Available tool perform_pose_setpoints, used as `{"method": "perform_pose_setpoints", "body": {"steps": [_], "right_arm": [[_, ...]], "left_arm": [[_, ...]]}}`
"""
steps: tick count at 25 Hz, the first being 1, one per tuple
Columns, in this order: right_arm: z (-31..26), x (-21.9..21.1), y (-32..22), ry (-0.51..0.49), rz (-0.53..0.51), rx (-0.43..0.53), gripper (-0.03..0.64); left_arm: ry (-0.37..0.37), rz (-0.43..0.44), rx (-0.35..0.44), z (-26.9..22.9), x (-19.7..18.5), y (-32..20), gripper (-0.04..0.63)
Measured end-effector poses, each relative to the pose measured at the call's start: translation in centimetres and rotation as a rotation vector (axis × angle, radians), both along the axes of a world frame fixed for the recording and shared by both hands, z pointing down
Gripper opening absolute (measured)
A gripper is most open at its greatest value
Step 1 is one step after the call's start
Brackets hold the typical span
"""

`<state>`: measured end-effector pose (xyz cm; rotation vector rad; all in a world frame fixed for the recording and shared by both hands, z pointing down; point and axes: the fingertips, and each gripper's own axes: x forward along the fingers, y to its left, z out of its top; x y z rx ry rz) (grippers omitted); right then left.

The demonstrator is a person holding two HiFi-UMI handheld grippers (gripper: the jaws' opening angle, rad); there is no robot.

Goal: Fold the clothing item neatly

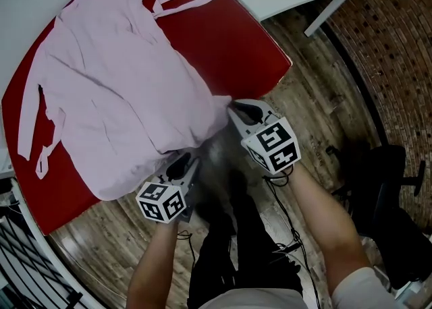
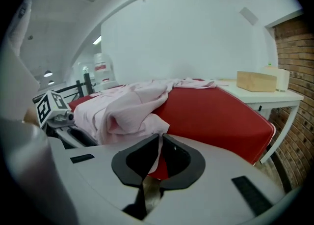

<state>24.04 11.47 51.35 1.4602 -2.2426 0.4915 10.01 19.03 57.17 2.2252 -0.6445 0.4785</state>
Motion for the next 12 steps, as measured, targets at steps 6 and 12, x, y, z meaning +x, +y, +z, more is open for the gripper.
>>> {"method": "perform_pose_setpoints", "body": {"steps": [6, 12], "right_arm": [[0.0, -0.7, 1.5, -0.135, 0.011, -0.048, 0.015], [1.3, -0.1, 3.2, -0.204, 0.070, -0.078, 0.022]], "left_arm": [[0.001, -0.013, -0.011, -0.1, -0.5, 0.1, 0.117], [0.013, -0.015, -0.016, -0.5, -1.0, 1.0, 0.117]]}}
